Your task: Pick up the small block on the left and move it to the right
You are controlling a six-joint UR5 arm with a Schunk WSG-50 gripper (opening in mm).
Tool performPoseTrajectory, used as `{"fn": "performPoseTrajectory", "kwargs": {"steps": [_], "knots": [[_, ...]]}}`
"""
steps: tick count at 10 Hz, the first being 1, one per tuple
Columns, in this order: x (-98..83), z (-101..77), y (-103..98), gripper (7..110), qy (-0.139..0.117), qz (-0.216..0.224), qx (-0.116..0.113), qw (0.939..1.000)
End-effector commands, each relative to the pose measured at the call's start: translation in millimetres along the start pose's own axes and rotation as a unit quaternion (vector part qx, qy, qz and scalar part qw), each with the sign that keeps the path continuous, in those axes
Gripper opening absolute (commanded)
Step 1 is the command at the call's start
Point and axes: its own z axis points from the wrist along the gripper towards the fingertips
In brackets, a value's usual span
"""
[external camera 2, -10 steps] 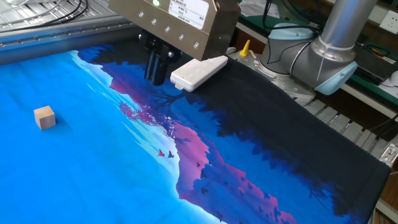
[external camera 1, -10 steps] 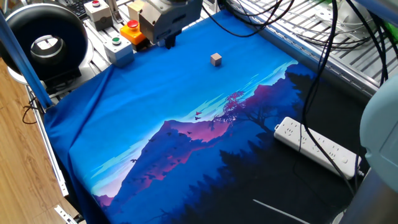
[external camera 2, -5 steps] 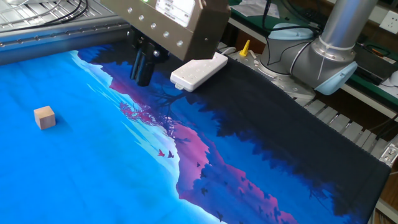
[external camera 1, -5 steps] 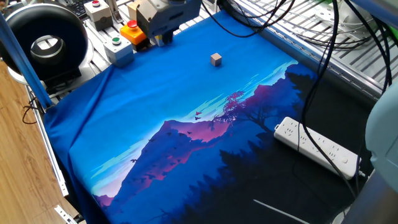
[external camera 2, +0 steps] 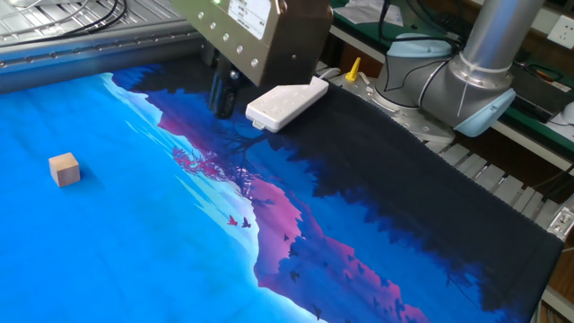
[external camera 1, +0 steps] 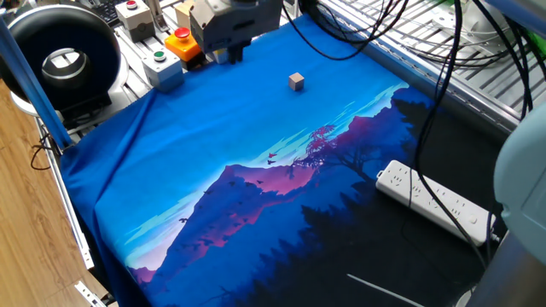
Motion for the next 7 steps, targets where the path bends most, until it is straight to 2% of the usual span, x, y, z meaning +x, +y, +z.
{"fn": "performPoseTrajectory", "kwargs": {"steps": [1,2,3,4,5,6,7], "knots": [[-13.9,-1.7,-6,7,-0.028,0.011,0.009,0.9995],[-1.7,-1.3,0,7,-0.003,-0.009,-0.001,1.0],[-0.5,-1.4,-8,7,0.0,-0.044,0.015,0.9989],[-6.8,-1.9,-18,7,-0.011,-0.071,0.035,0.9968],[-14.7,-2.1,-15,7,-0.027,-0.08,0.03,0.9959],[-11.8,-1.9,-13,7,-0.021,-0.099,0.027,0.9945],[-3.6,-1.6,-12,7,-0.004,-0.117,0.023,0.9929]]}}
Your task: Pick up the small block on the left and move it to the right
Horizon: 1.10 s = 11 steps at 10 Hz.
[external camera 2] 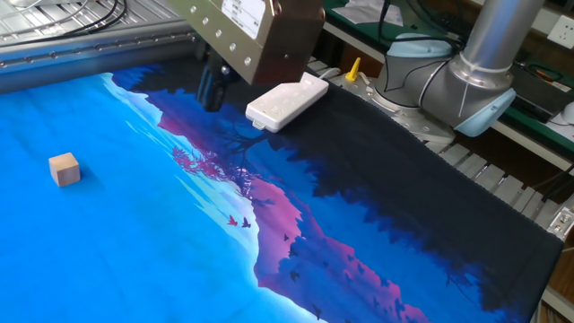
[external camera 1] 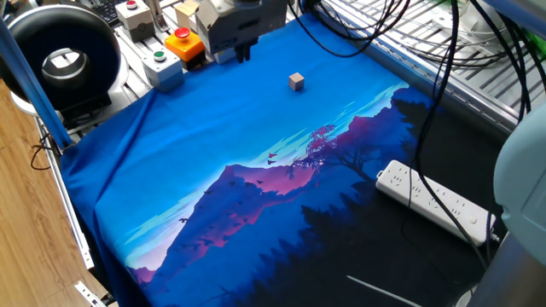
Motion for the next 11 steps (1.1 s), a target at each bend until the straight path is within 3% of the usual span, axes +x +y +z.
{"fn": "performPoseTrajectory", "kwargs": {"steps": [1,3,4,5,6,8,9,11], "knots": [[-1.0,-10.2,-10,7,0.022,-0.055,-0.012,0.9982],[-22.9,-37.5,-43,7,0.044,-0.092,-0.039,0.994],[-34.1,-47.8,-54,7,0.046,-0.111,-0.063,0.9908],[-43.3,-51.0,-70,7,0.049,-0.119,-0.071,0.9891],[-51.0,-44.3,-82,7,0.041,-0.126,-0.078,0.9881],[-54.2,-3.8,-93,7,-0.006,-0.135,-0.102,0.9856],[-53.5,14.2,-100,7,-0.028,-0.14,-0.098,0.9848],[-56.9,31.2,-108,7,-0.06,-0.159,-0.087,0.9816]]}}
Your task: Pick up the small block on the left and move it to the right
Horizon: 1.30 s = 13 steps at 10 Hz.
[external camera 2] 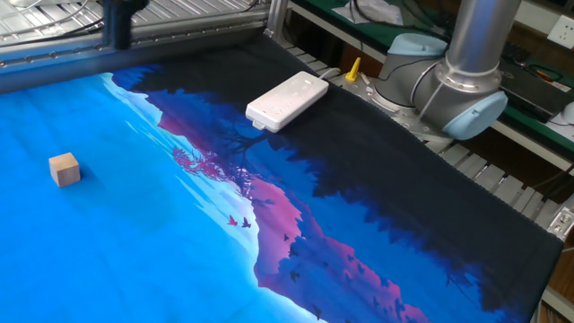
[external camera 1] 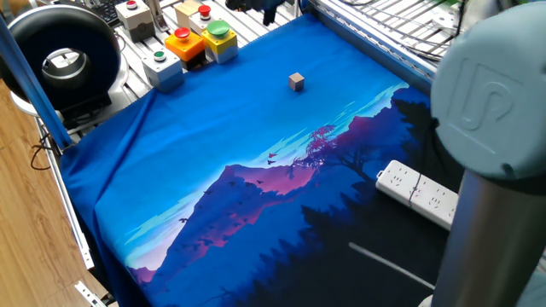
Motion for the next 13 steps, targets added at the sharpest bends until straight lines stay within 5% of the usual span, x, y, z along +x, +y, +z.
{"fn": "performPoseTrajectory", "kwargs": {"steps": [1,4,6,7,9,10,12,13], "knots": [[-1.2,23.5,-23,7,-0.049,-0.033,0.007,0.9982],[-4.1,30.7,-38,7,-0.057,-0.053,0.033,0.9964],[-2.0,31.0,-37,7,-0.053,-0.054,0.03,0.9967],[4.9,32.0,-30,7,-0.04,-0.04,0.016,0.9983],[46.8,31.7,-12,7,0.043,-0.012,-0.022,0.9988],[56.2,30.9,-18,7,0.062,-0.006,-0.01,0.998],[56.9,30.9,-24,7,0.064,0.014,0.003,0.9979],[47.0,31.9,-22,7,0.044,0.019,-0.002,0.9989]]}}
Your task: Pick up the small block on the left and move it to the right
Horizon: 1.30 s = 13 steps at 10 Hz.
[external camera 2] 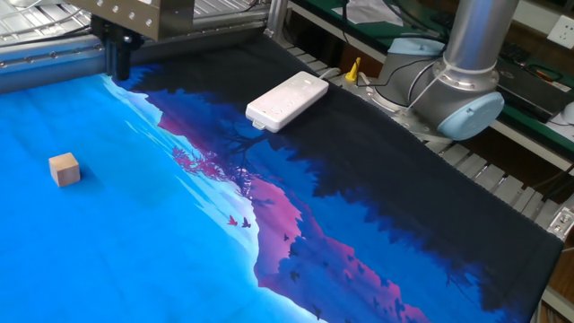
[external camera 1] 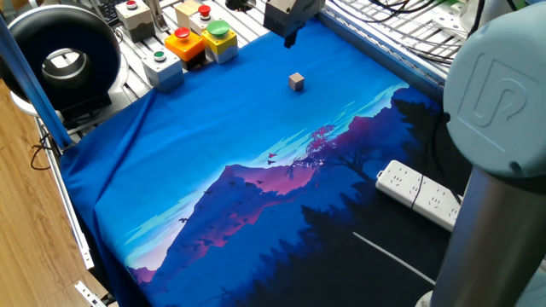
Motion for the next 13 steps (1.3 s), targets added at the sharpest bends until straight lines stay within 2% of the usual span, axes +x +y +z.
{"fn": "performPoseTrajectory", "kwargs": {"steps": [1,2,3,4,6,7,8,9,10,11,12,13], "knots": [[-9.1,-1.4,8,7,-0.019,0.035,-0.018,0.9991],[-18.0,-2.7,20,7,-0.035,0.056,-0.044,0.9968],[-27.3,-3.8,23,7,-0.053,0.066,-0.052,0.9951],[-25.4,-2.7,11,7,-0.051,0.046,-0.026,0.9973],[-32.2,3.2,2,7,-0.057,0.023,-0.014,0.998],[-36.2,8.5,-12,7,-0.064,0.0,0.007,0.998],[-38.4,11.3,-42,7,-0.066,-0.032,0.062,0.9954],[-36.5,18.2,-38,7,-0.06,-0.02,0.046,0.9969],[-38.7,26.7,-45,7,-0.063,-0.026,0.049,0.9965],[-43.2,39.0,-42,7,-0.078,-0.034,0.029,0.996],[-46.0,49.5,-47,7,-0.089,-0.04,0.028,0.9948],[-47.3,58.5,-50,22,-0.098,-0.047,0.026,0.9937]]}}
